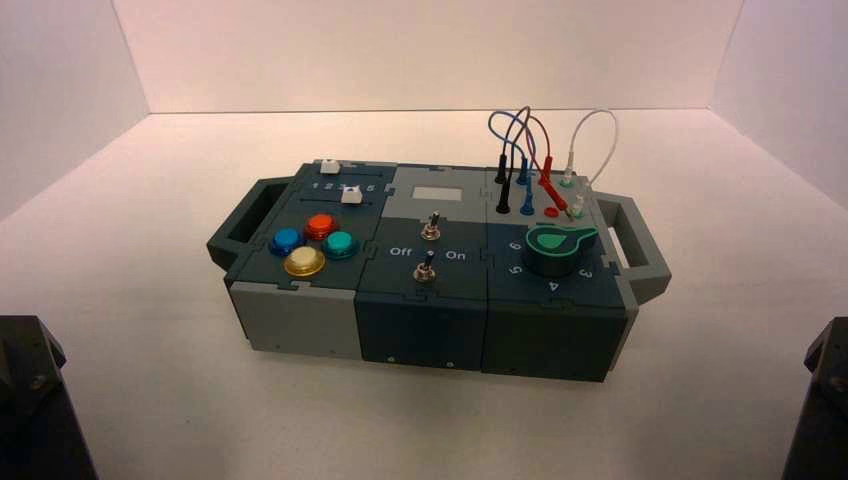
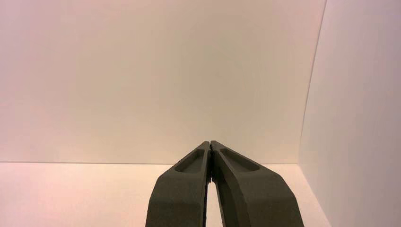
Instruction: Move the box to the left.
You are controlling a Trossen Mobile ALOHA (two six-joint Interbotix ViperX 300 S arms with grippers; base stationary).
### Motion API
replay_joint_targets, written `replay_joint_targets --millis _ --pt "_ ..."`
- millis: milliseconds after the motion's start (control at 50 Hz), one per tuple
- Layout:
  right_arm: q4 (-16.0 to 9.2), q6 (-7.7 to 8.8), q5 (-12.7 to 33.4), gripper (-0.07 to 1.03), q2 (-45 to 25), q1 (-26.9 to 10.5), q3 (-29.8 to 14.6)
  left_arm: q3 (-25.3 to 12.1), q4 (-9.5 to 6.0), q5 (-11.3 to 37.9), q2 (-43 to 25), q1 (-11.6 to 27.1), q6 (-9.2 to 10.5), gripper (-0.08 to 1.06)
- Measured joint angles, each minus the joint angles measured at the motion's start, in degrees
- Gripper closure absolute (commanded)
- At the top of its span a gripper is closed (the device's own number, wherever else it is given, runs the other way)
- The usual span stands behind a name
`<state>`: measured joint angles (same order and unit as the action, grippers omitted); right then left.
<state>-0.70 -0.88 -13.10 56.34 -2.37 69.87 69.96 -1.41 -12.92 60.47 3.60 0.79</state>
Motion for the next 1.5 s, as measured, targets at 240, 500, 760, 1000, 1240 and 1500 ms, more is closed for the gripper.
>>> replay_joint_targets --millis 240,500,760,1000,1240,1500 --pt "0.0 -0.18 0.3 0.99 0.1 0.0 0.1 0.0 -0.09 0.1 0.0 0.0 0.0 1.01" --pt "0.0 -0.53 2.7 0.99 0.0 -2.8 0.0 -0.3 -0.26 5.3 -0.3 1.6 1.14 1.01" --pt "-3.1 -0.7 12.5 0.99 -1.3 -4.9 -1.9 -4.0 -1.49 21.5 -4.0 6.3 5.45 1.01" --pt "-4.7 -0.7 22.0 0.99 -3.5 -9.3 -4.0 -9.1 -1.58 36.9 -10.4 9.8 6.15 1.01" --pt "-5.4 -0.7 28.1 0.99 -4.7 -9.5 -4.2 -12.5 -1.58 48.7 -22.6 13.9 5.54 1.01" --pt "-7.6 -0.7 34.7 0.99 -4.8 -13.9 -5.4 -14.5 -1.41 54.1 -32.6 16.6 5.1 1.01"
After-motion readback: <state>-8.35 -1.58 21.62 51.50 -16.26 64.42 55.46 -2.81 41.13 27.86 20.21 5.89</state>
